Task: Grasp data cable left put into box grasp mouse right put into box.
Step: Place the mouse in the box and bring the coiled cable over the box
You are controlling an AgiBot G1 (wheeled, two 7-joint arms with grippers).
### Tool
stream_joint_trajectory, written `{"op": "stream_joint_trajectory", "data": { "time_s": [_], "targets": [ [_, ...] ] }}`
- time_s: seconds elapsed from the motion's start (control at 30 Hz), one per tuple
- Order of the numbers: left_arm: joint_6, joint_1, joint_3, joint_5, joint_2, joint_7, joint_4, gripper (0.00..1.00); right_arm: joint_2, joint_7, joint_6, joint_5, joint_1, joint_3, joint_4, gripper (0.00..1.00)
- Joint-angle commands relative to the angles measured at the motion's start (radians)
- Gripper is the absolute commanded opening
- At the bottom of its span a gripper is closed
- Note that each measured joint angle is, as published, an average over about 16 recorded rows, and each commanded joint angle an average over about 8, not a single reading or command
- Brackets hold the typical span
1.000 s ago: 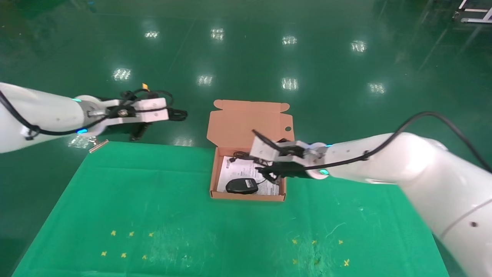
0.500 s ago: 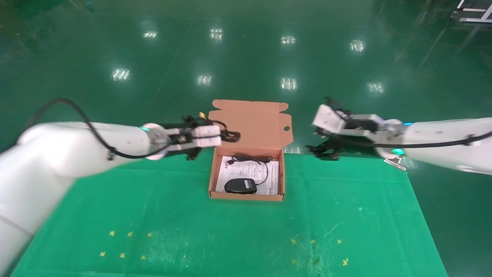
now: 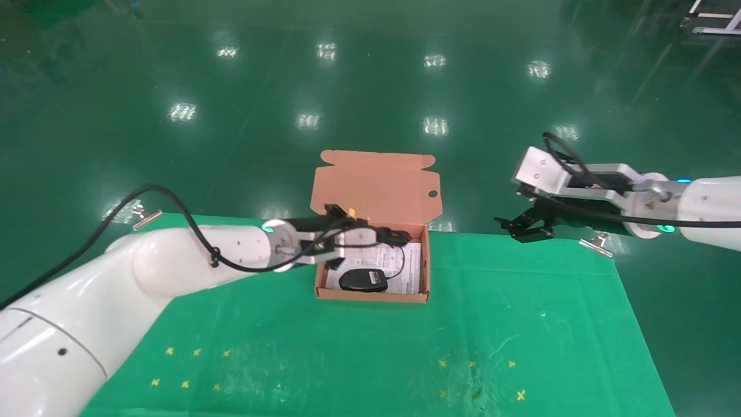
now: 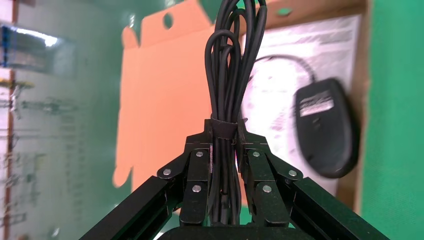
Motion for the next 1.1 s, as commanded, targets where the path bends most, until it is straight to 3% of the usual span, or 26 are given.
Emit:
{"op": "stream_joint_trajectory", "data": {
  "time_s": [0.03, 0.07, 0.33, 0.83, 1.1],
  "targets": [
    [-0.005, 0.006, 0.028, -0.065, 0.002, 0.046, 0.006, 0.0, 0.02, 0.022, -0.007, -0.003, 0.001, 0.002, 0.027, 1.0],
    [-0.006, 0.006, 0.041, -0.088, 0.002, 0.06, 0.009, 0.0, 0.026, 0.03, -0.009, -0.003, 0.001, 0.003, 0.036, 1.0],
    [-0.018, 0.008, 0.102, -0.187, 0.006, 0.105, 0.031, 1.0, 0.048, 0.055, -0.015, -0.007, 0.0, 0.005, 0.073, 1.0],
    [-0.013, 0.004, 0.094, -0.188, -0.025, 0.091, -0.006, 1.0, 0.048, 0.055, -0.005, -0.004, 0.009, 0.014, 0.071, 1.0],
    [-0.036, -0.077, 0.07, -0.193, -0.078, 0.037, -0.045, 1.0, 0.063, 0.018, 0.009, 0.005, 0.072, 0.046, 0.074, 1.0]
  ]
}}
